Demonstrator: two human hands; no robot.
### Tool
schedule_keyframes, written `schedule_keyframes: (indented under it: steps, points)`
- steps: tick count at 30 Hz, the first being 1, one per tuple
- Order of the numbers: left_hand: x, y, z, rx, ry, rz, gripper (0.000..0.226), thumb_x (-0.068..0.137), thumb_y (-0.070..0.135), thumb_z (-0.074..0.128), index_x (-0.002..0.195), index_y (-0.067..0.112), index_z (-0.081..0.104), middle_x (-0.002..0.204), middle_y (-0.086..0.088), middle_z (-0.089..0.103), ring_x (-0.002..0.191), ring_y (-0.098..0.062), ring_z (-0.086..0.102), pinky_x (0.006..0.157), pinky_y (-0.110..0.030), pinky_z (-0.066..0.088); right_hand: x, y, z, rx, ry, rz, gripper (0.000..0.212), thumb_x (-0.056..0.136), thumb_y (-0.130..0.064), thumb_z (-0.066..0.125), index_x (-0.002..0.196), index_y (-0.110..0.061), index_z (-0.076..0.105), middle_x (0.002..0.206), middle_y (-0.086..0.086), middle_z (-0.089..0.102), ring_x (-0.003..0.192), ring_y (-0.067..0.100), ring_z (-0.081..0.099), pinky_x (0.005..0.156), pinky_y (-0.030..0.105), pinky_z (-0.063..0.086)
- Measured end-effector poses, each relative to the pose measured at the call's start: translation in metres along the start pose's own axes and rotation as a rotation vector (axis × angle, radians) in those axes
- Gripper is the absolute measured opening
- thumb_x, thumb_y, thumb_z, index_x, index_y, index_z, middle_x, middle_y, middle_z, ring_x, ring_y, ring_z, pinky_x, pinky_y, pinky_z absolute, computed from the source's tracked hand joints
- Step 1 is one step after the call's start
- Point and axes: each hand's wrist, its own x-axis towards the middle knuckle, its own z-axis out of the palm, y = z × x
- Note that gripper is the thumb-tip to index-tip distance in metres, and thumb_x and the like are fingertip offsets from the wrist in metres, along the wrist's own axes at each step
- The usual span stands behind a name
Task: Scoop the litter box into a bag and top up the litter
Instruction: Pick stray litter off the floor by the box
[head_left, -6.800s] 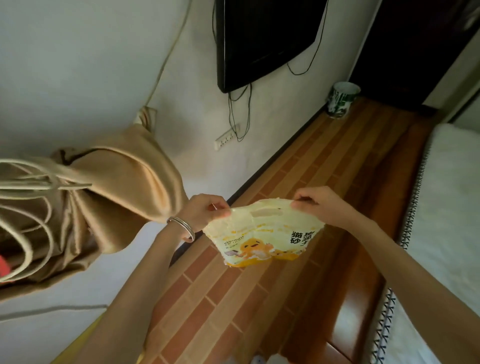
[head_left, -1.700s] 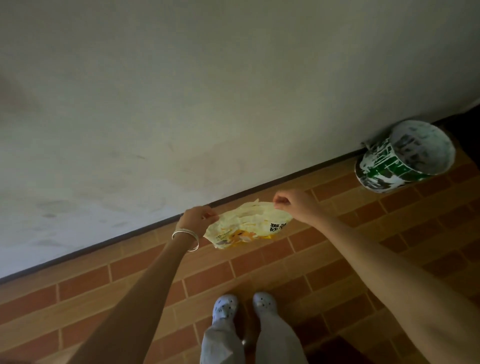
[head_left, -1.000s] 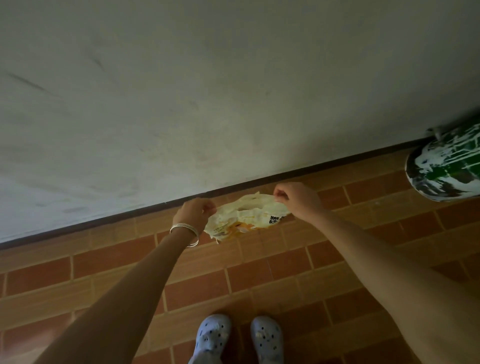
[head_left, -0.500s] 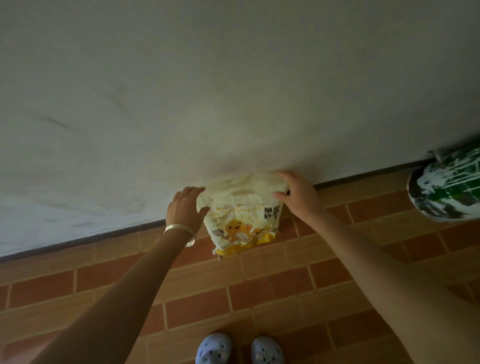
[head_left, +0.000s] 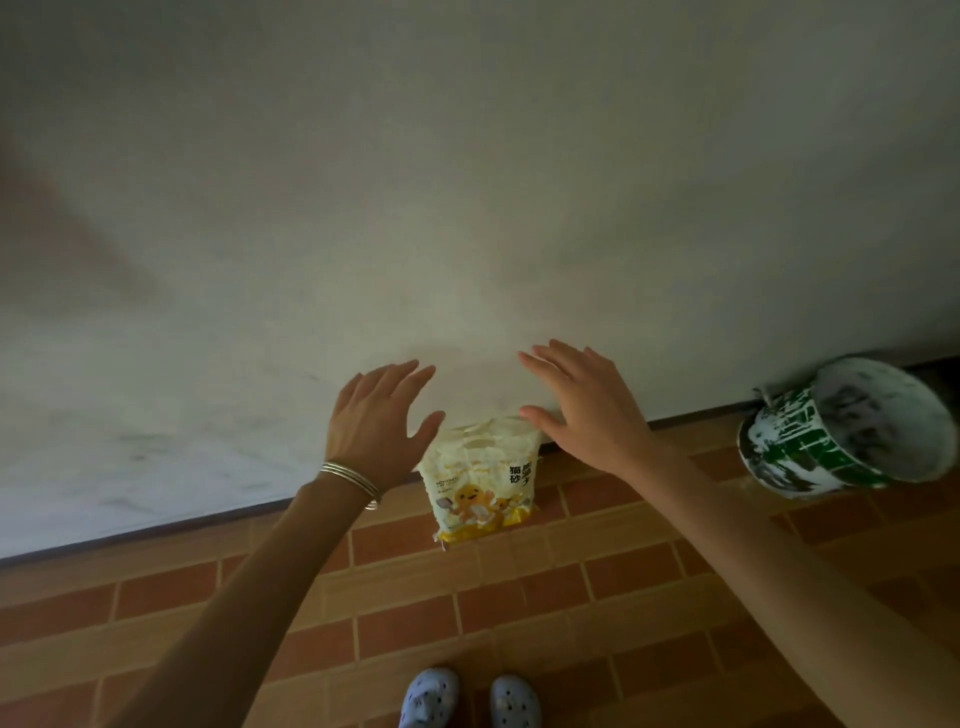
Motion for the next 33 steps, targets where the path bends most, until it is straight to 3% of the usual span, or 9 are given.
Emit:
schedule_keyframes:
  steps: [6,11,17,22,33]
  points:
    - [-0.059,0.051,-0.094,0.072,0.024,-0.006,0.06,0.089,0.055,0.04,0.144,0.032,0.028,0.152,0.005,0.028,0.14,-0.021,0.026,0.115,-0.043,0.017,-0.032,-0.063,-0.108,-0.024,0.149,-0.064,0.062,0.093,-0.047,0.042,0.146,-0.022,0.022,0.152,-0.002,0.025,0.142,0.014,0.013,0.116,0.042,0.013]
    - [-0.112,0.077,-0.152,0.096,0.14,-0.053,0.065,0.085,0.056,0.033,0.143,0.027,0.034,0.149,0.001,0.034,0.139,-0.024,0.029,0.114,-0.047,0.019,-0.067,-0.106,-0.152,-0.063,0.204,-0.175,0.064,0.092,-0.048,0.044,0.145,-0.02,0.024,0.153,0.002,0.025,0.142,0.018,0.015,0.116,0.044,0.013]
    - [-0.177,0.073,-0.169,0.155,0.215,-0.099,0.06,0.084,0.052,0.034,0.135,0.023,0.048,0.14,-0.002,0.049,0.131,-0.027,0.042,0.107,-0.055,0.032,-0.099,-0.127,-0.151,-0.12,0.143,-0.269,0.064,0.091,-0.046,0.047,0.145,-0.019,0.025,0.153,0.004,0.025,0.142,0.02,0.019,0.113,0.05,0.022]
    - [-0.23,0.049,-0.171,0.158,0.187,-0.253,0.061,0.084,0.053,0.032,0.134,0.022,0.049,0.138,-0.004,0.051,0.128,-0.028,0.046,0.105,-0.055,0.034,-0.107,-0.146,-0.136,-0.205,0.029,-0.38,0.066,0.092,-0.049,0.038,0.147,-0.024,0.013,0.154,0.001,0.021,0.143,0.018,0.015,0.114,0.048,0.02]
    - [-0.348,-0.04,-0.178,0.102,0.162,-0.596,0.061,0.089,0.053,0.039,0.145,0.031,0.028,0.148,0.004,0.036,0.137,-0.021,0.031,0.113,-0.046,0.024,-0.066,-0.279,-0.092,-0.23,-0.118,-0.696,0.062,0.092,-0.047,0.039,0.146,-0.026,0.017,0.155,0.001,0.018,0.143,0.017,0.015,0.115,0.043,0.012]
